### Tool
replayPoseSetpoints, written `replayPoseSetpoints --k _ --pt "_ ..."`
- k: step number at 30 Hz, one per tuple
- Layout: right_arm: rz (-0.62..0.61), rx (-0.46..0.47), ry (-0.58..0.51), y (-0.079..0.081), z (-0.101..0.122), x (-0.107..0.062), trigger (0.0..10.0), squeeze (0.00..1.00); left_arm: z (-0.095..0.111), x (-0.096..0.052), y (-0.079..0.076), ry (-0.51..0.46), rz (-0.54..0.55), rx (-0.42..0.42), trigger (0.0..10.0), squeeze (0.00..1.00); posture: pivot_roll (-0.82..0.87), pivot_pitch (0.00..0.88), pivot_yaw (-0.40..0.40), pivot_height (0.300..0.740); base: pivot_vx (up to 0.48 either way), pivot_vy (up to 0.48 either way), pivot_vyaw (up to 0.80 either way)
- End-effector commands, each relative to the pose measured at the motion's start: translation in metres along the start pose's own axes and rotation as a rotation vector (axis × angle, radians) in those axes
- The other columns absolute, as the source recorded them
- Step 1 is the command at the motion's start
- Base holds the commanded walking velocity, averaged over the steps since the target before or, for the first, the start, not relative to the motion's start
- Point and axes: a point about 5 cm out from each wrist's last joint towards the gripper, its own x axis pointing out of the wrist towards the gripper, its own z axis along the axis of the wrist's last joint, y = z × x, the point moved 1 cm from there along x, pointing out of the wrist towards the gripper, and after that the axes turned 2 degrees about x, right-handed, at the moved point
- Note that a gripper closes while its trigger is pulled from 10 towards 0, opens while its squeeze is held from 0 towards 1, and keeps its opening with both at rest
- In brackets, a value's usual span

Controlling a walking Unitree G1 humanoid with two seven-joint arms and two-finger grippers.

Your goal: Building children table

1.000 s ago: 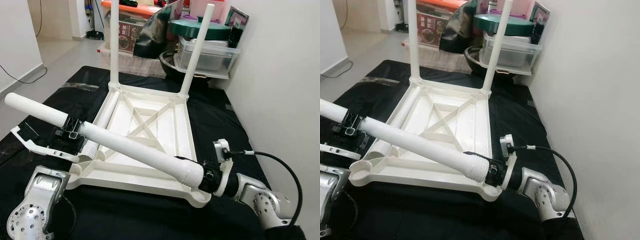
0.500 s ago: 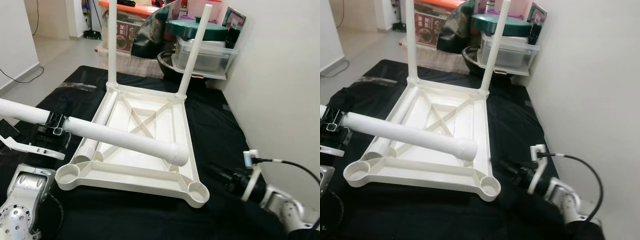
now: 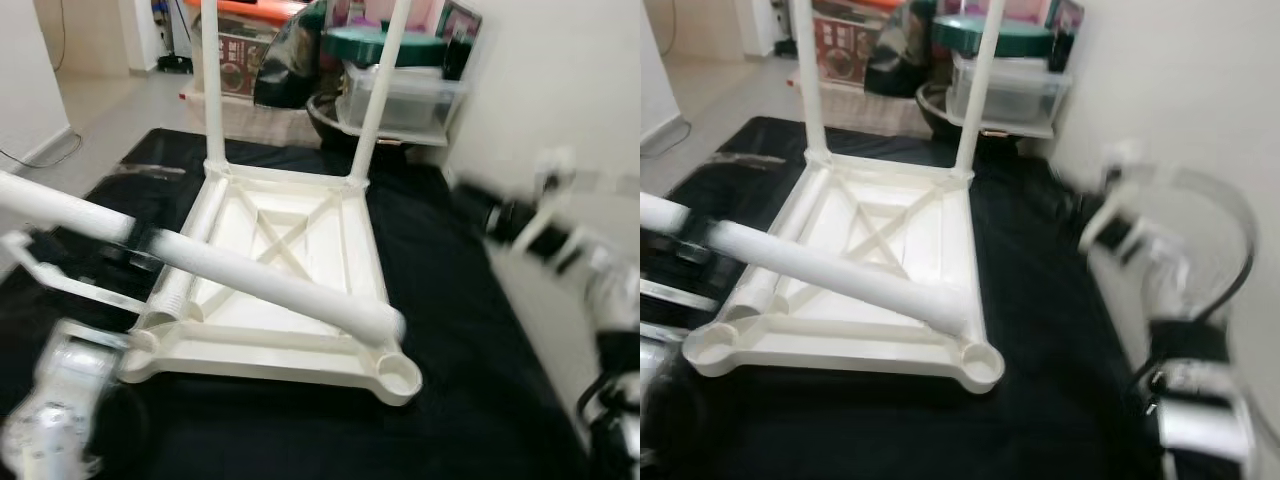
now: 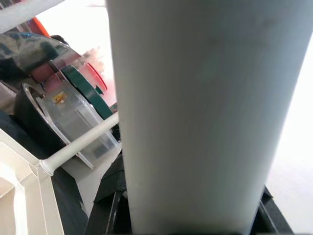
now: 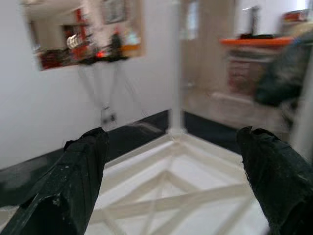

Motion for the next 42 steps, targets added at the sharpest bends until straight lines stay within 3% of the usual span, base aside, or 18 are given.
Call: replayPoseSetpoints --k 1,2,3,4,5,6,10,12,19,21,25,27,35,39,42 --pt "0.171 0.014 0.148 0.025 -0.010 0.014 10.0 0.00 -0.006 0.002 -0.006 0.032 -0.038 0.010 0.0 0.00 0.07 0.000 -0.134 0.740 0.000 0.000 0.00" --pt "0.294 0.030 0.235 0.045 -0.015 0.023 10.0 0.00 -0.009 0.002 -0.007 0.054 -0.049 0.010 0.0 0.00 0.07 0.000 -0.132 0.740 0.000 0.000 0.00" --pt "0.294 0.030 0.235 0.045 -0.015 0.023 10.0 0.00 -0.009 0.002 -0.007 0.054 -0.049 0.010 0.0 0.00 0.07 0.000 -0.132 0.740 0.000 0.000 0.00" --pt "0.400 0.043 0.313 0.062 -0.021 0.028 10.0 0.00 -0.013 0.002 -0.008 0.073 -0.057 0.010 0.0 0.00 0.07 0.000 -0.132 0.740 0.000 0.000 0.00" --pt "0.400 0.043 0.313 0.062 -0.021 0.028 10.0 0.00 -0.013 0.002 -0.008 0.073 -0.057 0.010 0.0 0.00 0.07 0.000 -0.132 0.740 0.000 0.000 0.00" --pt "0.494 0.034 0.387 0.075 -0.027 0.027 10.0 0.00 -0.015 0.002 -0.009 0.090 -0.066 0.011 0.0 0.00 0.07 0.000 -0.131 0.740 0.000 0.000 0.00" --pt "0.561 0.012 0.448 0.084 -0.034 0.026 10.0 0.00 -0.018 0.002 -0.010 0.110 -0.077 0.018 0.0 0.00 0.07 0.000 -0.135 0.740 0.000 0.000 0.00" --pt "0.630 -0.015 0.553 0.096 -0.046 0.028 10.0 0.00 -0.021 0.002 -0.013 0.137 -0.096 0.026 0.0 0.00 0.08 0.000 -0.141 0.740 0.000 0.000 0.00" --pt "0.701 -0.013 0.668 0.107 -0.058 0.028 10.0 0.00 -0.026 0.003 -0.014 0.163 -0.109 0.029 0.0 0.00 0.08 0.000 -0.142 0.740 0.000 0.000 0.00" --pt "0.636 -0.059 0.770 0.106 -0.080 0.033 10.0 0.00 -0.029 0.004 -0.015 0.175 -0.121 0.025 0.0 0.00 0.07 0.000 -0.137 0.740 0.000 0.000 0.00" --pt "0.609 -0.077 0.812 0.107 -0.090 0.035 10.0 0.00 -0.031 0.005 -0.016 0.185 -0.128 0.026 0.0 0.00 0.07 0.000 -0.136 0.740 0.000 0.000 0.00" --pt "0.617 -0.089 0.868 0.116 -0.099 0.038 10.0 0.00 -0.036 0.007 -0.016 0.204 -0.139 0.022 0.0 0.00 0.07 0.000 -0.131 0.740 0.000 0.000 0.00" --pt "0.625 -0.143 0.903 0.126 -0.104 0.050 10.0 0.00 -0.041 0.009 -0.014 0.229 -0.148 0.014 0.0 0.00 0.07 0.000 -0.129 0.740 0.000 0.000 0.00" --pt "0.698 -0.166 0.925 0.143 -0.108 0.054 10.0 0.00 -0.047 0.010 -0.014 0.242 -0.153 0.008 0.0 0.00 0.07 0.000 -0.134 0.740 0.000 0.000 0.00" --pt "0.714 -0.173 0.932 0.147 -0.110 0.054 10.0 0.00 -0.048 0.010 -0.014 0.245 -0.152 0.007 0.0 0.00 0.07 0.000 -0.134 0.740 0.000 0.000 0.00"
